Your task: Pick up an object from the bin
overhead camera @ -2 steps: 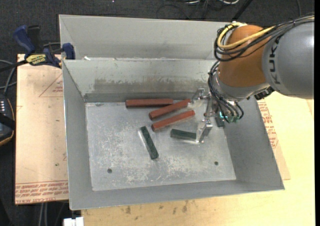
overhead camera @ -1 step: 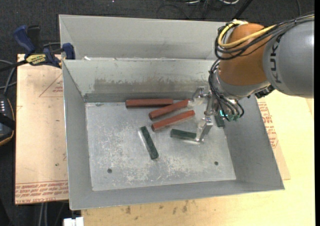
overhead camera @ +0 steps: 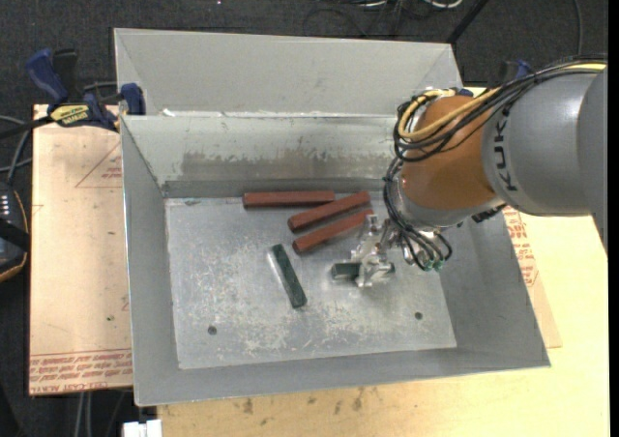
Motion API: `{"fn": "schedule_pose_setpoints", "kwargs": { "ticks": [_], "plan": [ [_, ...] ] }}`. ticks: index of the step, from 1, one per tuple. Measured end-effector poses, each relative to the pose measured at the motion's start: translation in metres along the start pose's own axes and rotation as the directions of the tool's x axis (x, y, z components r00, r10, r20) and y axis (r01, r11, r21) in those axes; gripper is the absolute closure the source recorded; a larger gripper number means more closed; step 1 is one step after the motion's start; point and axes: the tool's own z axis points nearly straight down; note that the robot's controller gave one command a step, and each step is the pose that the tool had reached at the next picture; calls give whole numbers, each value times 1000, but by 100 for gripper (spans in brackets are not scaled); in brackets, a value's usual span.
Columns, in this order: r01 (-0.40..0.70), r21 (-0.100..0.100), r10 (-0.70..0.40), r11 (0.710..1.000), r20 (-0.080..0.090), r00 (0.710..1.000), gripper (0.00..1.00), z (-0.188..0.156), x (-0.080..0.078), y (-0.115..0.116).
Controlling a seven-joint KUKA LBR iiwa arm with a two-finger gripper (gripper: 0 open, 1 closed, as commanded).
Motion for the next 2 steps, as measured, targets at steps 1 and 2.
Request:
{"fn": "schedule_pose_setpoints", "kwargs": {
  "ticks": [1, 2],
  "plan": [
    [0, 0, 0, 1000, 0, 1000, 100, 0, 0, 0],
    [-2, 0, 2, 1000, 1, 1000, 100, -148, 10, -19]
  ]
}}
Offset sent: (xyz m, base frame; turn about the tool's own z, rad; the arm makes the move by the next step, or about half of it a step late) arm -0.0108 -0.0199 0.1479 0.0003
